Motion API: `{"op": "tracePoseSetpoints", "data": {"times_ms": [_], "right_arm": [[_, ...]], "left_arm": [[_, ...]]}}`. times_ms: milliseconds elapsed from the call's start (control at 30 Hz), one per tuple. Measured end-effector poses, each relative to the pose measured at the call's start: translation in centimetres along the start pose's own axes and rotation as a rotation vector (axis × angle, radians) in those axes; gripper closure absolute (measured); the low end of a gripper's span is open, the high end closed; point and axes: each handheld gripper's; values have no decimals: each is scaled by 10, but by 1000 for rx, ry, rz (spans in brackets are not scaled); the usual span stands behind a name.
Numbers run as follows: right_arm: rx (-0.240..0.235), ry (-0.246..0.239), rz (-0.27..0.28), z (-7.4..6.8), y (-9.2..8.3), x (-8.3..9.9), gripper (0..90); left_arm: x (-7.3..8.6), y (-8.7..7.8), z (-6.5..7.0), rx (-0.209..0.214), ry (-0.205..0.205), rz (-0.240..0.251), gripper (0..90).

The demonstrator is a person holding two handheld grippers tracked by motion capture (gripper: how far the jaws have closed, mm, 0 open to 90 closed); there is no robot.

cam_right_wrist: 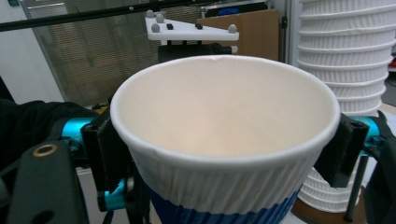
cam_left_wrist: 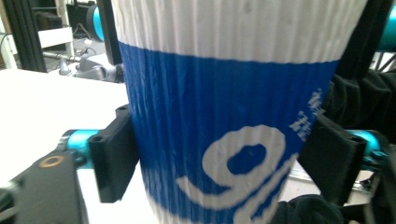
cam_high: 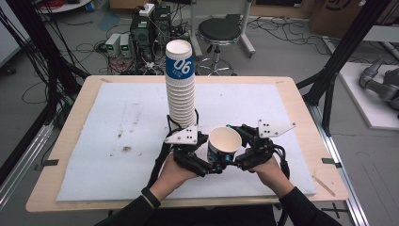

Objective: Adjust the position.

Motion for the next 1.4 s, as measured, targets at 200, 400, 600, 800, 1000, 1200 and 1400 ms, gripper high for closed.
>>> {"op": "tracePoseSetpoints", "data": {"times_ms": [200, 400, 600, 800, 1000, 1200, 1400], "right_arm": [[28, -4, 4, 4, -6, -1, 196], [64, -5, 2, 9, -14, 0, 196], [110, -13, -7, 16, -23, 1, 196], [148, -29, -34, 20, -29, 3, 196], [169, -36, -29, 23, -38, 3, 196], [187, -33, -19, 24, -46, 2, 196], [197, -38, -7, 25, -50, -1, 196]], "left_arm": [[0, -9, -1, -39, 9, -26, 154], [0, -28, -5, -104, 11, -18, 146], [2, -65, -11, -191, -21, 45, 145], [7, -96, -11, -286, 1, 26, 145], [12, -130, -9, -388, 56, 6, 145], [19, -156, -7, -510, 59, 17, 145], [24, -162, -7, -562, 33, 40, 146]]}}
Point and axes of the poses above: each handheld gripper's, and its own axes: y roughly forward along the jaws, x roughly out of its underside, z roughly to its right
